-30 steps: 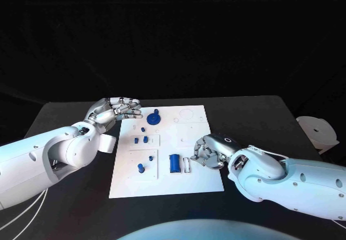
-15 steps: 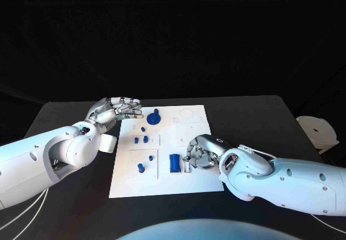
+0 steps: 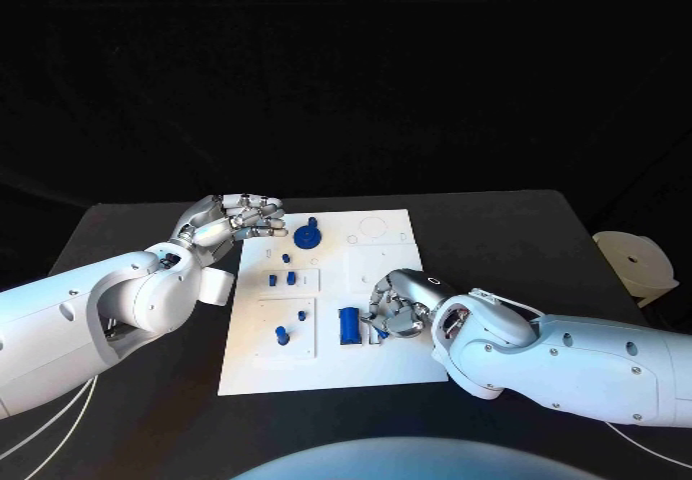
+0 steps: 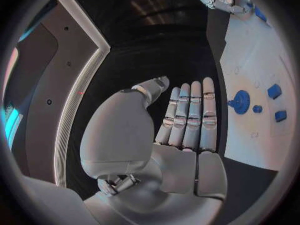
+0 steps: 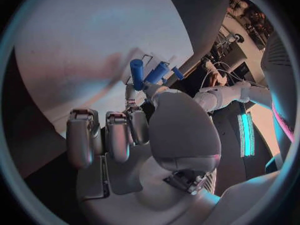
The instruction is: Assemble the parts on the task board
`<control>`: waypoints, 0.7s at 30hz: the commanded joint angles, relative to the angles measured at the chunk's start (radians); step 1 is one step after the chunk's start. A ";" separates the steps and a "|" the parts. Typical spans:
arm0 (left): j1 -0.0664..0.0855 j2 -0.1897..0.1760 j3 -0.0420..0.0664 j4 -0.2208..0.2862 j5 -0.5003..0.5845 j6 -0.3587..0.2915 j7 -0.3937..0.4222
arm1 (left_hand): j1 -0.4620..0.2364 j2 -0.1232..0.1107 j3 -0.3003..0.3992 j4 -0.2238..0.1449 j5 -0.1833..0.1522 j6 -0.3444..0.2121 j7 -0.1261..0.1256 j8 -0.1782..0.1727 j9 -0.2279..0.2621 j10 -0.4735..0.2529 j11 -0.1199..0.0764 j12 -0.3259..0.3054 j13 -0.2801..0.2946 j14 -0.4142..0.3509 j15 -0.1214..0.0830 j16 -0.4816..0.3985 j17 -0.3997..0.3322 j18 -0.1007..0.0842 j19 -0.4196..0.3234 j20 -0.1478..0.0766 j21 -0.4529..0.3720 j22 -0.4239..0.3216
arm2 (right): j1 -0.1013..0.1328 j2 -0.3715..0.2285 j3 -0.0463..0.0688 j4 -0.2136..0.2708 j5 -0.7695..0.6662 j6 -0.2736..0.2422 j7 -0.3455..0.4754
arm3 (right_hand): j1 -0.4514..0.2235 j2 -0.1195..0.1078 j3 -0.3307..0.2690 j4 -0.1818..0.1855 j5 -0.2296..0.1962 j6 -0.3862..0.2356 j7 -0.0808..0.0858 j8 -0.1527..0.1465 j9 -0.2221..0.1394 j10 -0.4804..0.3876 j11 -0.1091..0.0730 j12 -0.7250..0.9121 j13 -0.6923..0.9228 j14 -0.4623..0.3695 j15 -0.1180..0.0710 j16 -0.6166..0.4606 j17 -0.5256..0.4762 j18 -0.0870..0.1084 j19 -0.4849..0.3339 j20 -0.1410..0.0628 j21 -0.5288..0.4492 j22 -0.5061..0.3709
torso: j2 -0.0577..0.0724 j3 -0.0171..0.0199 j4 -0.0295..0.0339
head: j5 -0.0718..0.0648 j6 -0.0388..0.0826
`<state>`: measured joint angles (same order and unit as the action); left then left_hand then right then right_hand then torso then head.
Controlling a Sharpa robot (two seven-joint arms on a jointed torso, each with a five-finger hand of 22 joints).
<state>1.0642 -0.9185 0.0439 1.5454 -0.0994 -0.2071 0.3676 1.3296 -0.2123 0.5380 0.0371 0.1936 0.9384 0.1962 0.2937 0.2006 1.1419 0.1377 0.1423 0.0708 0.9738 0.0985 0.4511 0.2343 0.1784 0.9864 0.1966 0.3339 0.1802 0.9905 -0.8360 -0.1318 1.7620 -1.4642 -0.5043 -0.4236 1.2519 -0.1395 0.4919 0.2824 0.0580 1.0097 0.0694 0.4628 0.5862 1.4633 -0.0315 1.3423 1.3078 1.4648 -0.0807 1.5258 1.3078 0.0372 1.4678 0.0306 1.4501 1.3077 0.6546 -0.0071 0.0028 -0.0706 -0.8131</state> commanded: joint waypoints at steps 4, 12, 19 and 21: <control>0.000 0.001 0.001 0.004 0.005 0.019 0.000 | -0.004 0.008 0.000 0.003 0.003 -0.002 0.006 -0.004 -0.001 0.001 0.005 -0.004 0.000 -0.001 0.004 -0.004 0.001 0.002 0.003 0.005 -0.004 -0.001 | -0.004 0.007 -0.002 -0.013 -0.017 0.009 -0.032 | -0.012 0.002 0.006 0.003 0.003 0.036 -0.028 0.007 0.001 0.016 0.002 0.009 0.094 0.085 -0.007 0.006 0.157 -0.013 0.060 -0.006 0.010 0.232 | 0.000 -0.0001 -0.0002 | 0.001 -0.002; 0.000 0.000 0.001 0.005 0.005 0.020 -0.003 | -0.004 0.008 0.000 0.003 0.003 -0.002 0.006 -0.005 -0.002 0.001 0.005 -0.004 0.000 -0.001 0.004 -0.004 0.002 0.002 0.003 0.005 -0.005 -0.001 | -0.007 0.009 -0.002 -0.012 -0.075 0.006 -0.057 | -0.041 -0.002 0.002 0.004 0.000 0.043 -0.031 0.013 0.006 0.024 -0.001 0.023 0.106 0.088 -0.009 0.011 0.168 -0.016 0.065 -0.008 0.022 0.235 | 0.001 0.0001 -0.0001 | 0.001 -0.003; 0.000 -0.001 0.001 0.006 0.005 0.022 -0.006 | -0.004 0.008 0.000 0.003 0.003 -0.003 0.007 -0.005 -0.002 0.001 0.005 -0.004 0.000 -0.002 0.004 -0.004 0.002 0.002 0.003 0.005 -0.005 -0.002 | -0.010 0.007 -0.002 -0.001 -0.101 0.014 -0.072 | -0.076 -0.001 -0.003 0.006 -0.002 0.050 -0.034 0.019 0.010 0.031 -0.003 0.035 0.116 0.090 -0.011 0.015 0.181 -0.019 0.070 -0.010 0.036 0.239 | 0.000 0.0001 -0.0003 | 0.002 -0.004; 0.000 -0.001 0.001 0.006 0.005 0.024 -0.007 | -0.004 0.008 0.000 0.003 0.003 -0.003 0.007 -0.005 -0.002 0.000 0.005 -0.004 0.000 -0.002 0.005 -0.005 0.002 0.002 0.003 0.005 -0.005 -0.002 | -0.011 0.006 -0.002 0.003 -0.101 0.016 -0.074 | -0.083 0.000 -0.004 0.007 -0.002 0.051 -0.034 0.020 0.010 0.033 -0.004 0.038 0.119 0.090 -0.012 0.016 0.183 -0.020 0.072 -0.010 0.039 0.240 | 0.000 0.0001 -0.0003 | 0.002 -0.004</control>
<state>1.0642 -0.9209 0.0440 1.5481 -0.0994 -0.2031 0.3599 1.3296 -0.2123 0.5380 0.0371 0.1937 0.9384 0.1962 0.2937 0.2006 1.1420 0.1377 0.1423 0.0708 0.9738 0.0985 0.4511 0.2351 0.1783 0.9864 0.1966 0.3339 0.1794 0.9829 -0.8298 -0.1317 1.7595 -1.5321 -0.5096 -0.4762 1.1790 -0.1370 0.4913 0.2886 0.0580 1.0358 0.0504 0.4798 0.5939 1.4632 -0.0317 1.3749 1.3076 1.4685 -0.0843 1.5355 1.3077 0.0372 1.4642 0.0270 1.4842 1.3075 0.6548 -0.0069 0.0025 -0.0685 -0.8171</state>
